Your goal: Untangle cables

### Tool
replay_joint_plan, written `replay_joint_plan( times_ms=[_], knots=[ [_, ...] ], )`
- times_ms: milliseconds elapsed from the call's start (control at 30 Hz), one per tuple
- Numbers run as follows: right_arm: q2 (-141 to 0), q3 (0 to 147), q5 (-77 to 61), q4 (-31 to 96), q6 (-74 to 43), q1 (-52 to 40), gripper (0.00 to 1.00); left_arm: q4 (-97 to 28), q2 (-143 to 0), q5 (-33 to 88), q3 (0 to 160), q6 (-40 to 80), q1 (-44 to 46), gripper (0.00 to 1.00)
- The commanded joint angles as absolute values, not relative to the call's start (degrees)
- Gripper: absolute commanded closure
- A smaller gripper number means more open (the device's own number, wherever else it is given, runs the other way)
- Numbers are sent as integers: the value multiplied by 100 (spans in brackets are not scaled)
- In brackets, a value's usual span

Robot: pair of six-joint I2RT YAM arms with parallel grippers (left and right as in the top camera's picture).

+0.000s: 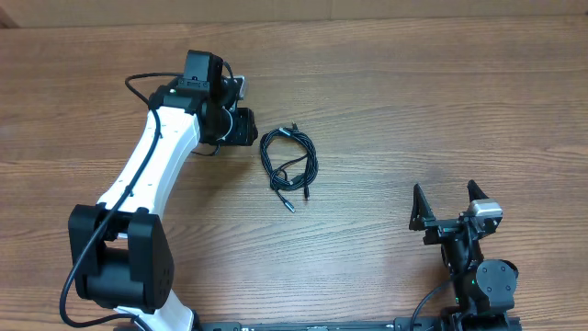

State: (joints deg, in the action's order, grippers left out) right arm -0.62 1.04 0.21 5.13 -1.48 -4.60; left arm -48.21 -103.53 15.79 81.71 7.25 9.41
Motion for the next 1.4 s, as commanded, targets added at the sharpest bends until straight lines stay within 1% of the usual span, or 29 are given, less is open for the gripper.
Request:
replay_joint_plan(
  times_ms=[0, 100, 133, 267, 400, 433, 500, 633, 700, 900, 967, 1000, 1067, 1133, 1200, 1367],
  knots=[
    [-16, 45, -10, 482, -145, -480, 0, -4346, -10519, 1356, 7806, 1055, 1013, 43],
    [-16, 45, -10, 482, -143, -480, 0, -3913, -10571, 1363, 7509, 1098, 1090, 31],
    [-16, 45, -10, 482, -143, -480, 0, -3760, -10580, 1358, 7397, 1098, 1120, 30],
    [-16, 45, -12, 482, -143, -480, 0, -3033, -10610, 1356, 6954, 1129, 1284, 34],
    [-16, 45, -10, 425, -145, -480, 0, -2880, -10661, 1354, 6912, 1249, 1358, 35],
    [-16, 45, -12, 360, -176, -480, 0, -2860, -10661, 1352, 6912, 1323, 1365, 39],
    [-16, 45, -51, 399, -602, -482, 0, -2821, -10676, 1350, 6910, 1356, 1372, 43],
    [-78, 45, -75, 484, -1339, -482, 0, -2753, -10742, 1350, 6910, 1354, 1374, 44],
    [-104, 45, -73, 484, -1468, -482, 0, -2729, -10801, 1319, 6910, 1354, 1376, 45],
    [-104, 45, -51, 484, -1466, -480, 0, -2694, -11026, 1313, 6910, 1380, 1457, 55],
    [-104, 45, -54, 484, -1466, -480, 0, -2635, -11096, 1310, 6910, 1378, 1496, 56],
    [-104, 45, -54, 484, -1468, -480, 0, -2611, -11115, 1310, 6910, 1378, 1505, 59],
    [-104, 45, -56, 484, -1485, -480, 0, -2600, -11128, 1313, 6910, 1378, 1507, 73],
    [-104, 45, -58, 484, -1490, -480, 0, -2589, -11126, 1313, 6910, 1378, 1505, 79],
    [-104, 45, -104, 484, -1505, -482, 0, -2585, -11126, 1313, 6910, 1378, 1505, 80],
    [-104, 49, -161, 484, -1503, -482, 0, -2593, -11126, 1315, 6910, 1378, 1505, 89]
  ],
)
